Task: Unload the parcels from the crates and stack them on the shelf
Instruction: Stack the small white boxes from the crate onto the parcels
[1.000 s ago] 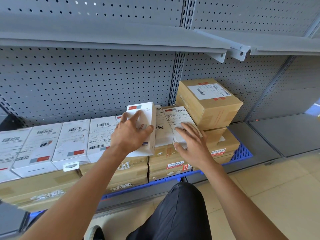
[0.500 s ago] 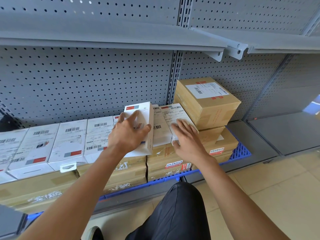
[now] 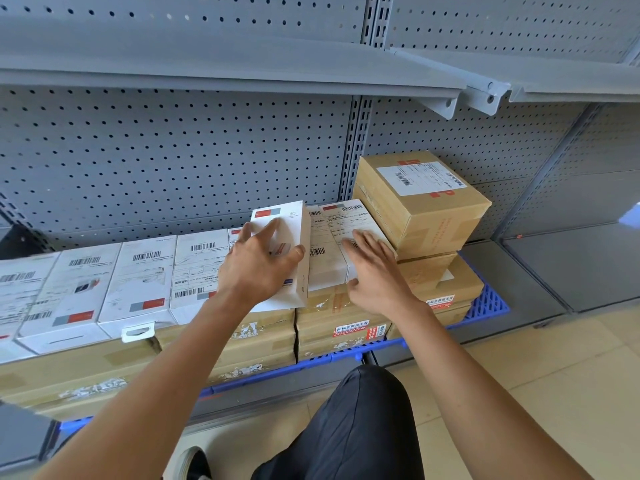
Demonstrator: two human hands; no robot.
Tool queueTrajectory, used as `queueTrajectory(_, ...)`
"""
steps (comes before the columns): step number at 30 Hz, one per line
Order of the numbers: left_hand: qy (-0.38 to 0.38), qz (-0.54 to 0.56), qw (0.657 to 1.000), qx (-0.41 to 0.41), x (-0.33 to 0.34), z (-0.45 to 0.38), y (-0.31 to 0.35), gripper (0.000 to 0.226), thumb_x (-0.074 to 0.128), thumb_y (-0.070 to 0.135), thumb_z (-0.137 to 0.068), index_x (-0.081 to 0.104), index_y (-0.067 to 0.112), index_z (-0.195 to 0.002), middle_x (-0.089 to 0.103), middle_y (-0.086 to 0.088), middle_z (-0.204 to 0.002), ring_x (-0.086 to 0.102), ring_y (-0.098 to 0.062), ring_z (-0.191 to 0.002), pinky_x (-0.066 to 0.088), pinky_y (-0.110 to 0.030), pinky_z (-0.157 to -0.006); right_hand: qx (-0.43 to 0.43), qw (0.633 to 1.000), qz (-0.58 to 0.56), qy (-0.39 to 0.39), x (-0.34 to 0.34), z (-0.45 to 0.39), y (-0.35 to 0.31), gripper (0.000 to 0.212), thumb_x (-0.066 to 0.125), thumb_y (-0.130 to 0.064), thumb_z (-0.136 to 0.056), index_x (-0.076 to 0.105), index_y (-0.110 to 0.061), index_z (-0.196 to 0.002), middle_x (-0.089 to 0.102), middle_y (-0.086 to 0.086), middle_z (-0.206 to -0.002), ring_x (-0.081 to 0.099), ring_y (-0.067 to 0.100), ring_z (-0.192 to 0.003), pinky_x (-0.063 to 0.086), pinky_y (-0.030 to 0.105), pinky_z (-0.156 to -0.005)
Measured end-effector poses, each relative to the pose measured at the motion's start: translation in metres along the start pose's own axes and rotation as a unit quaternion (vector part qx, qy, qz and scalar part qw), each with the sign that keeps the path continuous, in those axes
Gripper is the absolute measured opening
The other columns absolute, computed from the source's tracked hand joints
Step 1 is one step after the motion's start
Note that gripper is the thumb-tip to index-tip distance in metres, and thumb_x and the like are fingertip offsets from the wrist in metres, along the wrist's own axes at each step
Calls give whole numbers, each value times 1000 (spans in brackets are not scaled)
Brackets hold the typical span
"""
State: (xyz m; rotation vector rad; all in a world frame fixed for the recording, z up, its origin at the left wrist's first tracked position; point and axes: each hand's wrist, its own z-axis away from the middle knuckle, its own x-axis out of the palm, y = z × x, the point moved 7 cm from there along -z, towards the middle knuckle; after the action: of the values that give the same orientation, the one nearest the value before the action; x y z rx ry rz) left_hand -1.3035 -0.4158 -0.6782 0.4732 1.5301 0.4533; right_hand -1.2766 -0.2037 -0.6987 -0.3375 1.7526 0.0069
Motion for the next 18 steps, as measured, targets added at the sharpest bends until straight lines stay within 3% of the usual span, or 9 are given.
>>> queueTrajectory(6,7,1,1000,-1,-4,1,1,74,56,73,-81,40,45,-147,35,-1,-156,50,-32,-131,51,-48,-95,1,1000,-27,-13,-3,1,-9,73,60,-8,-87,33,-20,-154,17,9,-166,7,25,-154,0,36,-123)
queueTrajectory(10,18,23,1000,-9,-10,7,-3,84,46,80,-66,43,46,-142,38,1,-151,54,-29,-126,52,-50,-93,-27,997,-72,16,-9,5,-32,68,56,-3,-90,37,-19,-153,25,7,-164,17,25,-152,11,37,-124)
queueTrajectory(14,31,28,999,-24,-21,18,-9,90,46,81,-64,40,45,-147,30,0,-160,49,-31,-132,50,-53,-97,-60,981,-175,54,-22,12,-69,61,56,-2,-92,43,-16,-149,43,1,-154,30,13,-143,14,12,-115)
queueTrajectory(17,45,38,998,-27,-32,27,-21,88,49,84,-66,41,46,-145,35,0,-156,52,-31,-128,51,-53,-95,-73,973,-217,37,-25,15,-98,58,57,-9,-96,41,-18,-151,45,-2,-153,32,10,-143,25,22,-118)
queueTrajectory(18,53,46,997,-28,-36,30,-26,87,50,85,-65,42,47,-143,37,0,-154,54,-31,-126,52,-52,-94,-76,970,-230,26,-25,16,-107,58,57,-10,-97,41,-19,-151,46,-3,-153,32,8,-141,25,18,-116)
